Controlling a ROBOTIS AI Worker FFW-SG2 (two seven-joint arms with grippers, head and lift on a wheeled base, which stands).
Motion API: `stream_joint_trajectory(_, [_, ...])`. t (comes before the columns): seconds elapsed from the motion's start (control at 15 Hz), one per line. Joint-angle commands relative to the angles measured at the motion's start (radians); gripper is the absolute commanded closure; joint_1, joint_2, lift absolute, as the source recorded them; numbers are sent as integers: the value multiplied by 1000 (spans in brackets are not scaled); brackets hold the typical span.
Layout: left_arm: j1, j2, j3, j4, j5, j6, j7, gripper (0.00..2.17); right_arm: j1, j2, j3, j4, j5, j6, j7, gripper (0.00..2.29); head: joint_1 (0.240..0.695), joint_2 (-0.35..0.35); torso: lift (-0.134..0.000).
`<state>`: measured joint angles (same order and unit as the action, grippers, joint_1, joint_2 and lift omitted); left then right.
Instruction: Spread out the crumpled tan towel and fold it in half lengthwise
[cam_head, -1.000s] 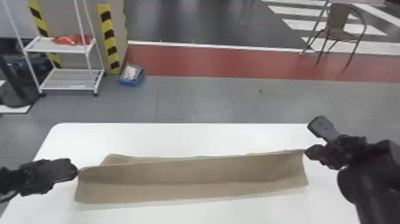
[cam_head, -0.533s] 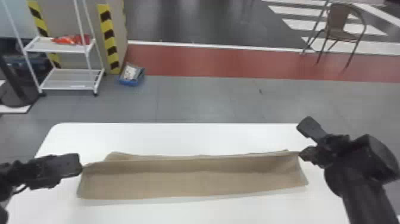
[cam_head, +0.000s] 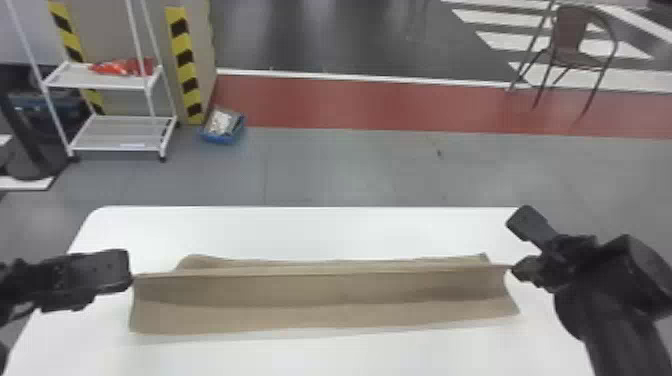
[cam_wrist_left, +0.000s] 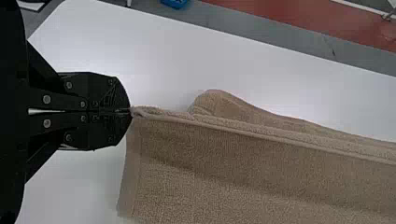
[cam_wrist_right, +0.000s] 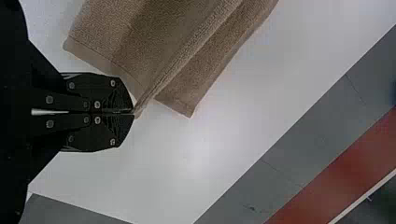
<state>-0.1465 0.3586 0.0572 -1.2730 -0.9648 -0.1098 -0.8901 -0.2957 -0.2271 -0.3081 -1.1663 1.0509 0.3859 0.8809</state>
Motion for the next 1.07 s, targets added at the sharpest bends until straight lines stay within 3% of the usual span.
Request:
stream_joint_trajectory(0.0, [7, -1, 1, -52, 1, 32, -13, 1362, 1, -8, -19, -1, -5, 0, 0, 1666, 695, -133, 0])
stream_joint_trajectory(0.47, [-53, -27, -88, 27, -12, 63, 66, 1352, -28, 9, 9, 19, -5, 0, -28, 1666, 695, -156, 0])
stream_joint_trajectory(0.6, [-59, -36, -96, 41, -9, 63, 97, 772, -29, 18, 15, 23, -3, 0, -34, 1666, 695, -155, 0])
stream_joint_trajectory(0.67, [-53, -43, -96, 41, 9, 66, 140, 434, -29, 22, 15, 23, -5, 0, -36, 1666, 695, -154, 0])
stream_joint_trajectory(0.73, [-48, -44, -96, 43, 34, 66, 194, 242, -31, 22, 14, 23, -6, 6, -39, 1666, 695, -153, 0])
stream_joint_trajectory(0.8, [-44, -47, -96, 43, 46, 88, 238, 120, -31, 22, 12, 25, -6, 6, -39, 1666, 695, -152, 0])
stream_joint_trajectory(1.0, [-25, -47, -94, 43, 80, 115, 315, 93, -31, 22, 6, 36, -3, 9, -59, 1666, 695, -149, 0])
